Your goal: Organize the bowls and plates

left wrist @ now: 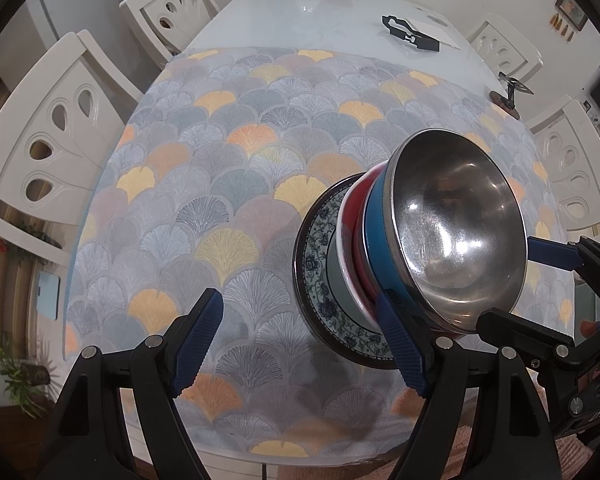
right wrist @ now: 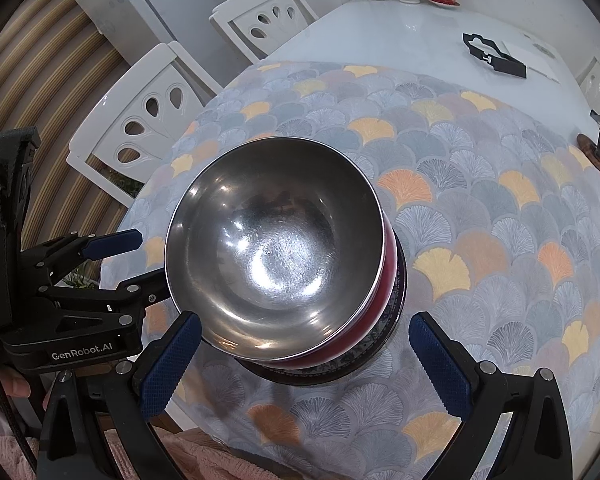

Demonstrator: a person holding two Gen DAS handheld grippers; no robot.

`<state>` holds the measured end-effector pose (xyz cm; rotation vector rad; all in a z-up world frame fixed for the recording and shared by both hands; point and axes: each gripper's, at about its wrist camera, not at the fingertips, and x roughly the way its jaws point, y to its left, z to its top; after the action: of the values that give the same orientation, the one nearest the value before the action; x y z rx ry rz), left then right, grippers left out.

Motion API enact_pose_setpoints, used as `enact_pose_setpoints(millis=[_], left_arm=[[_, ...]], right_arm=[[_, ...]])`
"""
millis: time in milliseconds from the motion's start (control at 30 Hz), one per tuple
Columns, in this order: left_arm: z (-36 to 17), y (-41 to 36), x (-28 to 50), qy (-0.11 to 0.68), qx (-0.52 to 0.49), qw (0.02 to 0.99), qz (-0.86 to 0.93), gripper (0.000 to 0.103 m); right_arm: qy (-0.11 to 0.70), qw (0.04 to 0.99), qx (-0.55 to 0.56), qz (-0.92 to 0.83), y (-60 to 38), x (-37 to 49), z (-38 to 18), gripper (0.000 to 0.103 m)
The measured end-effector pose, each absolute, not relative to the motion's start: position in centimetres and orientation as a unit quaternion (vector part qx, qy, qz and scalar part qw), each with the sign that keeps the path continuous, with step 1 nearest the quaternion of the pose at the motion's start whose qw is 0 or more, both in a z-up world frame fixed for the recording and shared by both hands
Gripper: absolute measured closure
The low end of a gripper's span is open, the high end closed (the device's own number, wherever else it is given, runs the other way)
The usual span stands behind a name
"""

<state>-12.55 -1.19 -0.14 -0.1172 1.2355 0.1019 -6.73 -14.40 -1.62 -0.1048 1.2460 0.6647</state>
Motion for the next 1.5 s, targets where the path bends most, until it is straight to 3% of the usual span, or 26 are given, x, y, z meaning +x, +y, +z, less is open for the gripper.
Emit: enact_pose_setpoints(millis=[1500], left_arm=[[-0.33, -0.96, -12.62, 0.580, -0.067, 0.810, 0.051, 0.025]], right_arm=[[0.575, 0.757, -0.047, 0.306, -14.42, -7.06, -1.95, 0.000]])
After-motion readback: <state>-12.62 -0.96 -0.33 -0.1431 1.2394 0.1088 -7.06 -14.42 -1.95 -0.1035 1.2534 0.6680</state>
